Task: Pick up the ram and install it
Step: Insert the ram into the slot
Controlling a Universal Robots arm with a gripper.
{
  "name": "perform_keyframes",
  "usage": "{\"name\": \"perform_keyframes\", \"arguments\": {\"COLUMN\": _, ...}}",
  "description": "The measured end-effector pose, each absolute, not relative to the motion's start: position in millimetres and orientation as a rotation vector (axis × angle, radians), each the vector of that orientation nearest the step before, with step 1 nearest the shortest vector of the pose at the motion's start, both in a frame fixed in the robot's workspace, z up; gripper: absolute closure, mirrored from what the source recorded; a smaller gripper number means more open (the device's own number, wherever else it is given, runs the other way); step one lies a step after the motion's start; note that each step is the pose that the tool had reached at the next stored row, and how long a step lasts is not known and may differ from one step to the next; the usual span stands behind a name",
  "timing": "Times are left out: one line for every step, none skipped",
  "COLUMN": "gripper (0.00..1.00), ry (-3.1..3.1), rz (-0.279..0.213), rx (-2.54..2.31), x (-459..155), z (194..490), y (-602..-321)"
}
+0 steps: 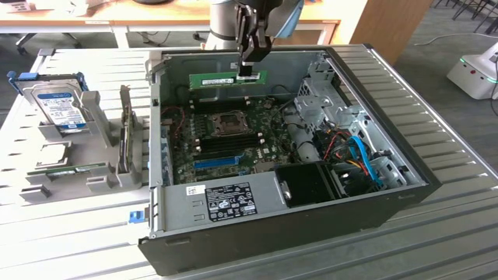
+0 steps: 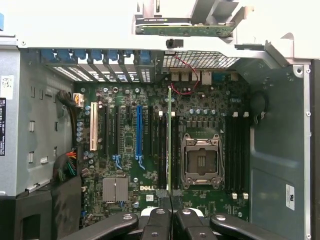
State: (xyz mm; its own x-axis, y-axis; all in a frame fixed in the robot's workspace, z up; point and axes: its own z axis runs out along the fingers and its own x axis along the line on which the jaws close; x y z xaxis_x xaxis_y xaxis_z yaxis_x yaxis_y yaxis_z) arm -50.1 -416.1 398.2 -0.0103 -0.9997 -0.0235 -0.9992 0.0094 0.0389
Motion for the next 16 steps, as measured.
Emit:
{"name": "perform_keyframes", "arguments": {"gripper": 0.89, "ry": -2.224, "rz": -0.069, "rx": 2.202, "x": -50, "z": 398, "y": -416}}
{"name": "perform_keyframes", "arguments": {"gripper": 0.89, "ry": -2.224, "rz": -0.069, "rx": 2.202, "x": -50, "z": 398, "y": -416}}
{"name": "perform_keyframes", "arguments": {"gripper": 0.89, "ry": -2.224, "rz": -0.069, "rx": 2.202, "x": -50, "z": 398, "y": -416}}
{"name": "perform_keyframes", "arguments": {"gripper": 0.89, "ry": -2.224, "rz": -0.069, "rx": 2.202, "x": -50, "z": 398, "y": -416}}
{"name": "perform_keyframes", "arguments": {"gripper": 0.89, "ry": -2.224, "rz": -0.069, "rx": 2.202, "x": -50, "z": 398, "y": -416}}
{"name": "perform_keyframes", "arguments": {"gripper": 0.89, "ry": -2.224, "rz": -0.069, "rx": 2.202, "x": -50, "z": 398, "y": -416}}
{"name": "perform_keyframes", "arguments": {"gripper": 0.89, "ry": -2.224, "rz": -0.069, "rx": 2.202, "x": -50, "z": 398, "y": -416}}
{"name": "perform_keyframes", "arguments": {"gripper": 0.89, "ry": -2.224, "rz": -0.069, "rx": 2.202, "x": -50, "z": 398, "y": -416}}
{"name": "perform_keyframes", "arguments": {"gripper": 0.89, "ry": -2.224, "rz": -0.069, "rx": 2.203, "x": -50, "z": 397, "y": -416}}
{"name": "perform_keyframes", "arguments": {"gripper": 0.89, "ry": -2.224, "rz": -0.069, "rx": 2.203, "x": -50, "z": 397, "y": -416}}
{"name": "perform_keyframes", "arguments": {"gripper": 0.89, "ry": -2.224, "rz": -0.069, "rx": 2.202, "x": -50, "z": 395, "y": -416}}
{"name": "perform_keyframes", "arguments": {"gripper": 0.89, "ry": -2.224, "rz": -0.069, "rx": 2.202, "x": -50, "z": 394, "y": -416}}
{"name": "perform_keyframes", "arguments": {"gripper": 0.89, "ry": -2.224, "rz": -0.069, "rx": 2.202, "x": -50, "z": 392, "y": -416}}
{"name": "perform_keyframes", "arguments": {"gripper": 0.89, "ry": -2.224, "rz": -0.069, "rx": 2.202, "x": -50, "z": 390, "y": -416}}
{"name": "perform_keyframes", "arguments": {"gripper": 0.89, "ry": -2.224, "rz": -0.069, "rx": 2.202, "x": -50, "z": 388, "y": -416}}
{"name": "perform_keyframes", "arguments": {"gripper": 0.89, "ry": -2.224, "rz": -0.069, "rx": 2.203, "x": -50, "z": 386, "y": -416}}
